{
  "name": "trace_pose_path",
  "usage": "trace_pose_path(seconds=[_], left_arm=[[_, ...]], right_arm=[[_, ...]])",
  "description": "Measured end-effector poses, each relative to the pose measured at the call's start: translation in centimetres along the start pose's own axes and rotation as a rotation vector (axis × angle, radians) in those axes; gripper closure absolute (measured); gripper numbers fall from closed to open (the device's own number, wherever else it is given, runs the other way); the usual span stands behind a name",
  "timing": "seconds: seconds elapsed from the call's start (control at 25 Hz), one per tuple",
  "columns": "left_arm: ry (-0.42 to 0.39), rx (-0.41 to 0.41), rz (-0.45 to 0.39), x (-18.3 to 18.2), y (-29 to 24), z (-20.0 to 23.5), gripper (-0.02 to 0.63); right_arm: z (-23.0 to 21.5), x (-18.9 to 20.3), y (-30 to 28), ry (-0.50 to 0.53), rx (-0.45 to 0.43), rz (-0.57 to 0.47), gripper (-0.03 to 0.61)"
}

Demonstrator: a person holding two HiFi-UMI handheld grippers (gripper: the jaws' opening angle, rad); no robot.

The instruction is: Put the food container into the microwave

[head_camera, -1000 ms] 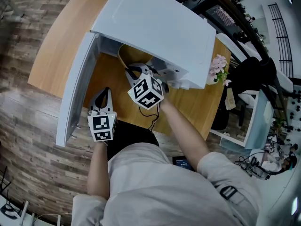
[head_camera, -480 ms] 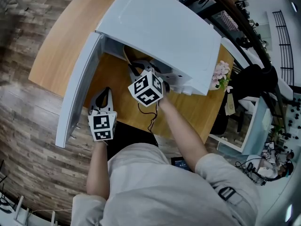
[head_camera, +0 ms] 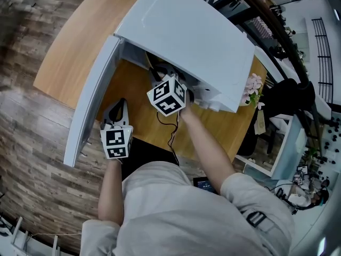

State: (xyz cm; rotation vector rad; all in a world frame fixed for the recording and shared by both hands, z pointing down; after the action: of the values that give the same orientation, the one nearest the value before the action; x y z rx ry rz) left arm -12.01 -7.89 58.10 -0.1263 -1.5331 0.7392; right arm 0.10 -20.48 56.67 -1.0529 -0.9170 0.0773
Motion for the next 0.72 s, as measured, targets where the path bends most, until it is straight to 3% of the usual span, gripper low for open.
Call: trace_pose_path(seconds=[0.72], left_arm=[[0.018,0.007,0.008,0.2,-0.1,0.3,0.603]], right_arm=[[-1.3,-1.1,-2.2,0.044,0.056,0.026,0.546]])
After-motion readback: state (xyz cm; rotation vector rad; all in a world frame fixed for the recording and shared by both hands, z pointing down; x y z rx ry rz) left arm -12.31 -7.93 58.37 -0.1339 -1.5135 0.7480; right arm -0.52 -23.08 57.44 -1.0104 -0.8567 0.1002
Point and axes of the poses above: the fingertips, and each gripper's own axes: y backward along the fingers, z to its left, x out of its underside, the point moved 4 cm from there along y, backward along the fingers, and after that the axes turned 10 degrees about -y, right-handed, at the moved point
